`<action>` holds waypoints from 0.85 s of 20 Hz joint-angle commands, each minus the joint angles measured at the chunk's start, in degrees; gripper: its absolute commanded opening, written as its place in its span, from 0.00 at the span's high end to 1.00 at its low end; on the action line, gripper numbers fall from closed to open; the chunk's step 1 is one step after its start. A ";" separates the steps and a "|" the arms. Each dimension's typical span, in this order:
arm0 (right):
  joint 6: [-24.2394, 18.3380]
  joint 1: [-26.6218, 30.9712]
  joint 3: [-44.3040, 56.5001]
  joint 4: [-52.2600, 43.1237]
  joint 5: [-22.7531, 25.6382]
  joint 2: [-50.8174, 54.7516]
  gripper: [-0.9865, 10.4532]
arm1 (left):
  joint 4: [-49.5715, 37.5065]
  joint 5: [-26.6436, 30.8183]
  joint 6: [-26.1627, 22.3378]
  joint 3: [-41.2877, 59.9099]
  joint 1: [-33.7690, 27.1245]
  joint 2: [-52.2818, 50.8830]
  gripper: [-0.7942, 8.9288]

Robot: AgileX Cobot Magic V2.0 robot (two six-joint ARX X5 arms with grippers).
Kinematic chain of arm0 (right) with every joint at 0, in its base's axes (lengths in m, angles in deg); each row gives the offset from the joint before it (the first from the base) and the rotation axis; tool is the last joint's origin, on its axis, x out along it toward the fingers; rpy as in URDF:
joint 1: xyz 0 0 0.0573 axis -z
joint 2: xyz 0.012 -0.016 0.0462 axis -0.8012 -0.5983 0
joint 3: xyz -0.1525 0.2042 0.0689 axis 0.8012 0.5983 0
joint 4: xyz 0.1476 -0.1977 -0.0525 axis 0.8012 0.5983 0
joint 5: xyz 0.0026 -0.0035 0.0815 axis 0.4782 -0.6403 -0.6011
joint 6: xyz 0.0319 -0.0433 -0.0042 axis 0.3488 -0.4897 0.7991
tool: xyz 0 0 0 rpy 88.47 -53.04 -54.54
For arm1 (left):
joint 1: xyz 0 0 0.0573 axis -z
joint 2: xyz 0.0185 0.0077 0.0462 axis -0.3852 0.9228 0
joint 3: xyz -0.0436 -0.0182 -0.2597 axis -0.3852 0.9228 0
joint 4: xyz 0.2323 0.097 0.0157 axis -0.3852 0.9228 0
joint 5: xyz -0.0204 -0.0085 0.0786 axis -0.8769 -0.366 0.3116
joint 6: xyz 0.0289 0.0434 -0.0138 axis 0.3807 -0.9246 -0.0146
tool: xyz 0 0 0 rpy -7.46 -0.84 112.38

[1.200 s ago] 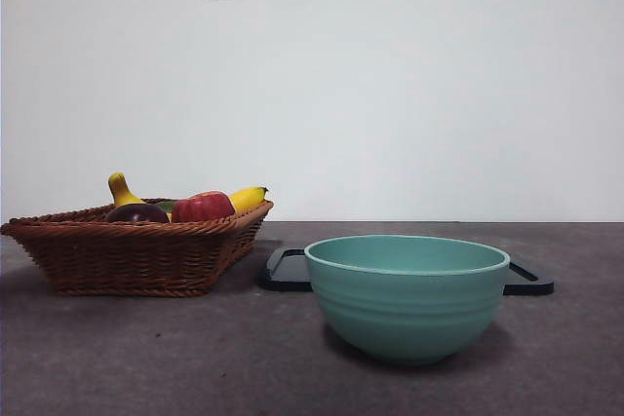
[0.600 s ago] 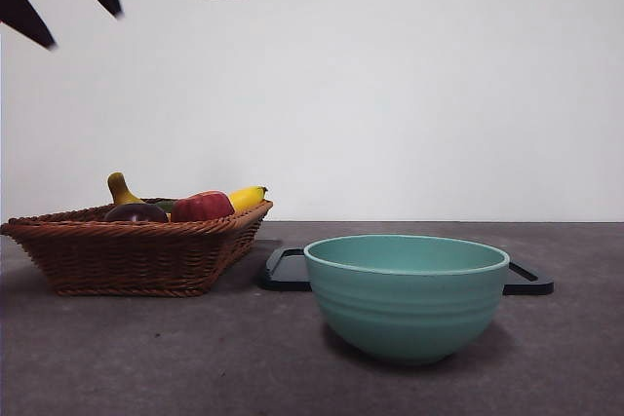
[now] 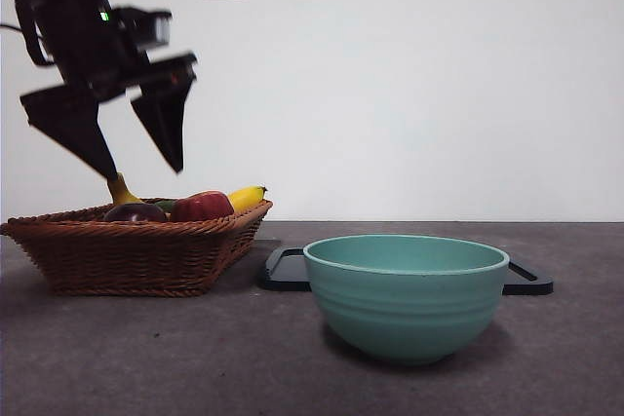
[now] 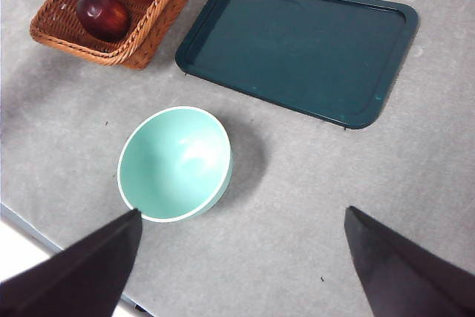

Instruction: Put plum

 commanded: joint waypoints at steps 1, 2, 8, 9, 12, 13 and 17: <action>0.31 -0.22 -1.16 -0.44 -0.26 -0.46 0.53 | -1.16 0.98 -0.70 -1.22 0.50 3.41 0.50; 0.31 -0.22 -1.16 -0.44 -0.26 -0.46 0.53 | -1.29 1.29 -0.68 -1.22 0.52 4.46 0.50; 0.31 -0.22 -1.16 -0.42 -0.26 -0.46 0.53 | -1.60 2.19 -0.72 -1.22 0.57 9.03 0.50; 0.31 -0.22 -1.16 -0.42 -0.26 -0.46 0.53 | -1.70 2.19 -0.72 -1.22 0.59 9.62 0.50; 0.31 -0.22 -1.16 -0.44 -0.26 -0.46 0.53 | -2.05 2.19 -0.70 -1.22 0.61 10.58 0.50; 0.31 -0.22 -1.16 -0.42 -0.26 -0.46 0.53 | -2.03 2.19 -0.70 -1.22 0.61 10.69 0.51; 0.31 -0.22 -1.16 -0.44 -0.26 -0.46 0.53 | -1.53 2.21 -0.61 -1.22 0.61 10.69 0.64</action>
